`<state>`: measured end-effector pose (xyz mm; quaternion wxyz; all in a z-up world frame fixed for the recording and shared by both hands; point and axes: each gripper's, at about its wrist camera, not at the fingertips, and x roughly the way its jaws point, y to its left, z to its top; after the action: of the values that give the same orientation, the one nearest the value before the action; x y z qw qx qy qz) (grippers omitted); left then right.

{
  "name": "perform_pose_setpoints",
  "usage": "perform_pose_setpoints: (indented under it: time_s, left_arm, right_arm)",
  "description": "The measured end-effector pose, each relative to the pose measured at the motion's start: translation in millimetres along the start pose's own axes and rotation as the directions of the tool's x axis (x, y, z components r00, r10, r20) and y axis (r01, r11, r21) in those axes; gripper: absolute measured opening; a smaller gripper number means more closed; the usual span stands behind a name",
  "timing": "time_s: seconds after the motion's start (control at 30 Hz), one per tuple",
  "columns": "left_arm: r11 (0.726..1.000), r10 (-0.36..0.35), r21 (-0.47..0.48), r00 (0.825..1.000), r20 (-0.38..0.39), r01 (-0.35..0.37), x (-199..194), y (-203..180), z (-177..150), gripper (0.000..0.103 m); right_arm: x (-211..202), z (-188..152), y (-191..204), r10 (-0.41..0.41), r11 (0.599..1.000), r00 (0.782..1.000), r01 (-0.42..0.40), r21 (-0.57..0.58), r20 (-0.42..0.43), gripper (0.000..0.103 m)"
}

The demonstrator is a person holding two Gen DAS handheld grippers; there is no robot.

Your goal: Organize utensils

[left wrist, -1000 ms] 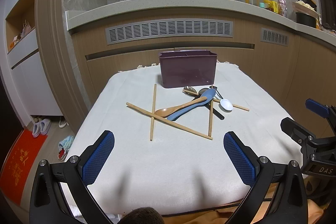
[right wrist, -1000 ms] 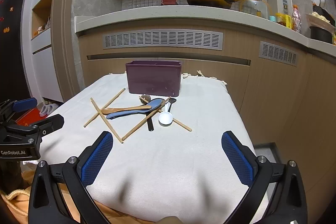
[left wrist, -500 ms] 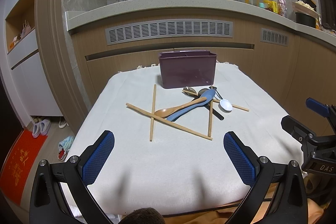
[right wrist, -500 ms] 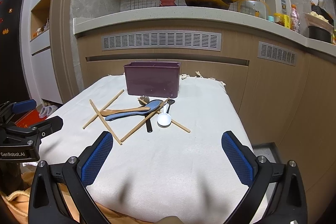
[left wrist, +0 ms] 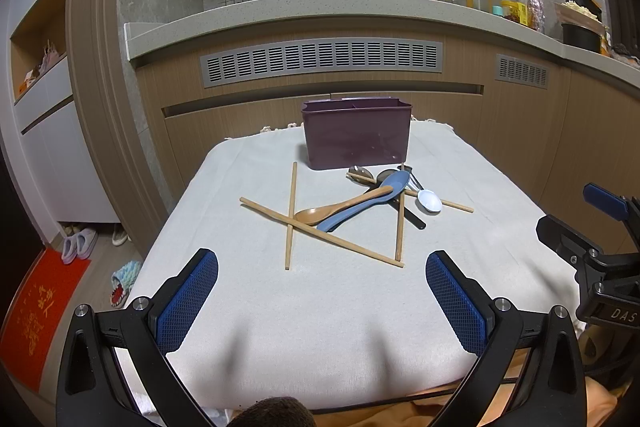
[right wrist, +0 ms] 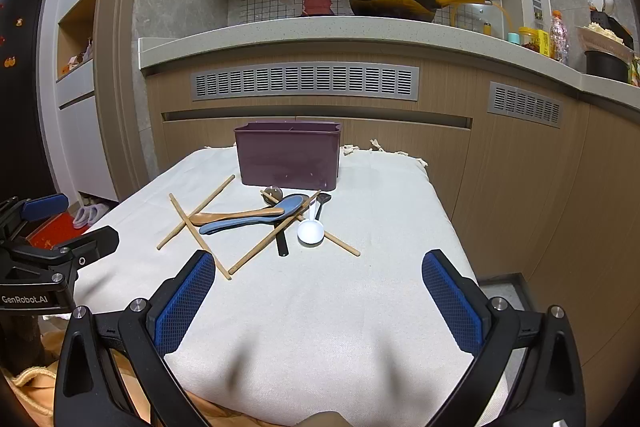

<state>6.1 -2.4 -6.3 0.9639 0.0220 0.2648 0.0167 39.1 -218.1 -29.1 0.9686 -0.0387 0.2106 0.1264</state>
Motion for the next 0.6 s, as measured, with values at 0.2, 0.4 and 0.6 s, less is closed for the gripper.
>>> perform_pose_setpoints:
  time_s: [0.2,0.4,0.6]
  left_arm:
    - [1.0,0.002,0.004,1.0,-0.006,-0.002,-0.1,-1.2,0.9,0.103]
    - [1.0,-0.001,0.011,1.0,-0.012,0.001,2.8,-1.7,2.5,0.103]
    - [1.0,0.012,0.02,1.0,-0.003,-0.012,11.5,-1.5,7.3,0.103]
  right_arm:
    - [0.3,0.2,0.1,0.003,1.0,1.0,-0.003,0.001,-0.003,0.103]
    - [2.7,2.6,-0.5,-0.002,1.0,1.0,0.002,0.002,0.0,0.103]
    - [6.1,9.6,-1.5,-0.025,1.0,0.999,0.026,-0.017,0.028,0.103]
